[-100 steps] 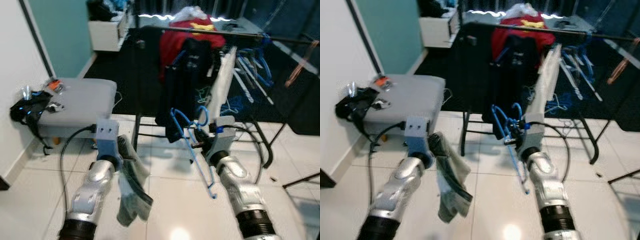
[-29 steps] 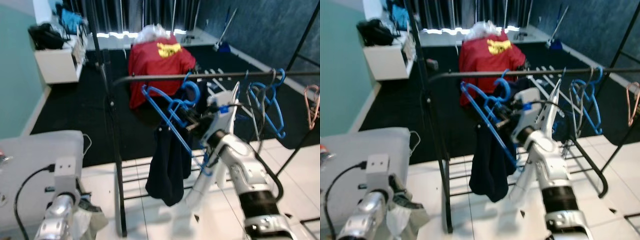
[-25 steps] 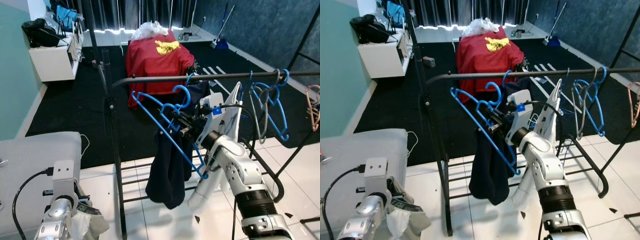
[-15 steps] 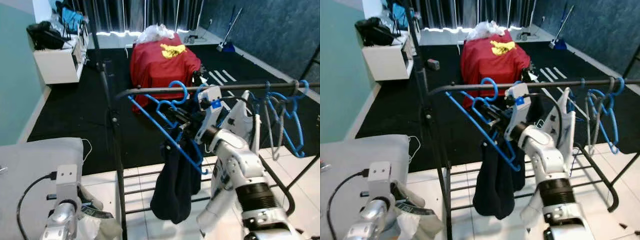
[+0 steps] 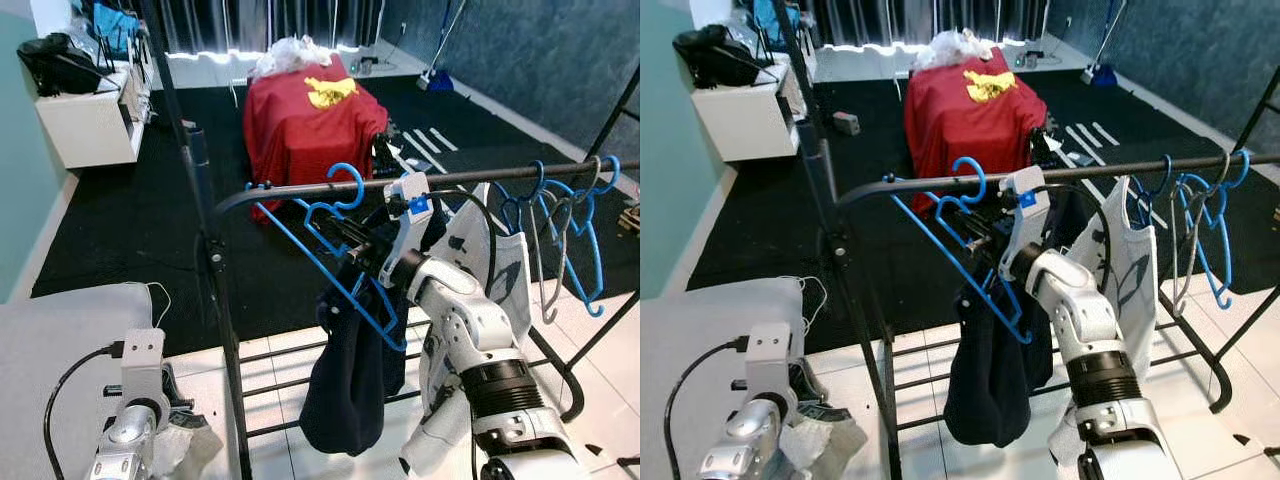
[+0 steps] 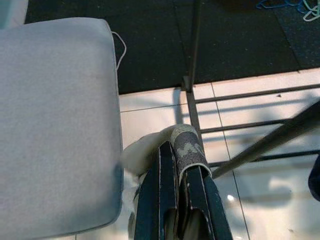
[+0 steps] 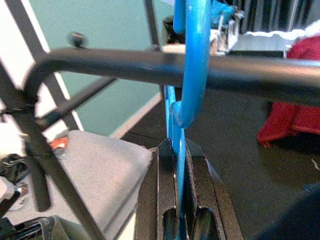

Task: Hang hanger

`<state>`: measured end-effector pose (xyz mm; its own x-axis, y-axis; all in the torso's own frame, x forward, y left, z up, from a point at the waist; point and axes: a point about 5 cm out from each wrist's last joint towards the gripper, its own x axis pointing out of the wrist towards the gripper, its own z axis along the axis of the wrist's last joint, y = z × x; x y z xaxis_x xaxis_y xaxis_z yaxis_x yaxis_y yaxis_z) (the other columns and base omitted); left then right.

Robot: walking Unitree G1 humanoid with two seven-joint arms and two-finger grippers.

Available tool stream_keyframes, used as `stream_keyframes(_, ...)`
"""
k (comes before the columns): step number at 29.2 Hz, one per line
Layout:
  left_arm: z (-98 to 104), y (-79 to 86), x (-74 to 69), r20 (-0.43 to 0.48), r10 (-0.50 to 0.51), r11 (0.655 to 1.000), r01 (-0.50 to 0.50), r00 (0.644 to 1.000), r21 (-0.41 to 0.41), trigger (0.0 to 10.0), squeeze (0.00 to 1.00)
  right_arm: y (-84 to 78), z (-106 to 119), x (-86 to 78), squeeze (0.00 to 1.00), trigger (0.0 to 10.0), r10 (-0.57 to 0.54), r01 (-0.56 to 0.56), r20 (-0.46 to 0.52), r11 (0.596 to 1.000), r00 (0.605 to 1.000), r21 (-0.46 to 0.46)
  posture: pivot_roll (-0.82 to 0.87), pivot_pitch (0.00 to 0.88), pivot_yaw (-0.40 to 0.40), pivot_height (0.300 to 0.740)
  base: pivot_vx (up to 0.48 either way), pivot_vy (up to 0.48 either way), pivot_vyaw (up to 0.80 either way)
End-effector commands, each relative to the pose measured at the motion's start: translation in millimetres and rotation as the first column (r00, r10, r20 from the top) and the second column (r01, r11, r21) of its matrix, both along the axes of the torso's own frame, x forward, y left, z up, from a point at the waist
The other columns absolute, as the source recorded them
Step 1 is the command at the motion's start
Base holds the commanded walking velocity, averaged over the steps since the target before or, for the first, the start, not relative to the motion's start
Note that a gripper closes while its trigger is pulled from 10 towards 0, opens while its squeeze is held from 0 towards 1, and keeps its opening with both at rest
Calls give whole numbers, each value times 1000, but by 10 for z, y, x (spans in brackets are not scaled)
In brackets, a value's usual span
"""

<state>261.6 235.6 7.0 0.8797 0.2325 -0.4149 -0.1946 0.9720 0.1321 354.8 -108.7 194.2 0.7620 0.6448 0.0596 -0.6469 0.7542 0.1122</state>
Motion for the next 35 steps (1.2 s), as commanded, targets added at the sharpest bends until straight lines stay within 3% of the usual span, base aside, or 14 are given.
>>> stream_keyframes(1, -67, -21, -50, -21, -11, 1000, 11, 1000, 2, 10000, 0, -14, 12, 59, 0, 10000, -57, 57, 2, 998, 998, 10, -30, 10, -27, 740, 0, 0, 0)
stream_keyframes(8, -79, -7, -50, -22, -17, 1000, 17, 1000, 5, 10000, 0, 38, 21, 155, 0, 10000, -106, 106, -25, 994, 994, 30, -29, 13, -22, 740, 0, 0, 0)
stream_keyframes(13, -73, -5, -40, -21, -49, 999, 49, 999, -1, 10000, 0, 22, -24, 326, 0, 10000, -160, 161, -128, 987, 979, -4, -16, 30, -19, 740, 0, 0, 0)
stream_keyframes(22, -61, -8, -51, -19, -78, 997, 78, 997, -3, 10000, 0, 44, 1, 387, 0, 10000, -158, 156, -156, 987, 975, -27, -10, 55, -18, 740, 0, 0, 0)
stream_keyframes(29, -110, 23, -232, -33, -103, 995, 103, 994, -2, 10000, 0, 145, 67, 467, 0, 10000, -105, 101, -213, 994, 971, -30, 10, 95, -49, 740, 0, 0, 0)
stream_keyframes(34, -118, 26, -270, -34, -102, 995, 102, 994, -4, 10000, 0, 160, 61, 480, 0, 10000, -101, 95, -225, 995, 969, -37, 11, 95, -50, 740, 0, 0, 0)
stream_keyframes(35, -122, 29, -281, -35, -104, 995, 103, 994, -5, 10000, 0, 167, 65, 489, 59, 10000, -99, 93, -228, 995, 969, -36, 10, 93, -51, 740, 0, 0, 0)
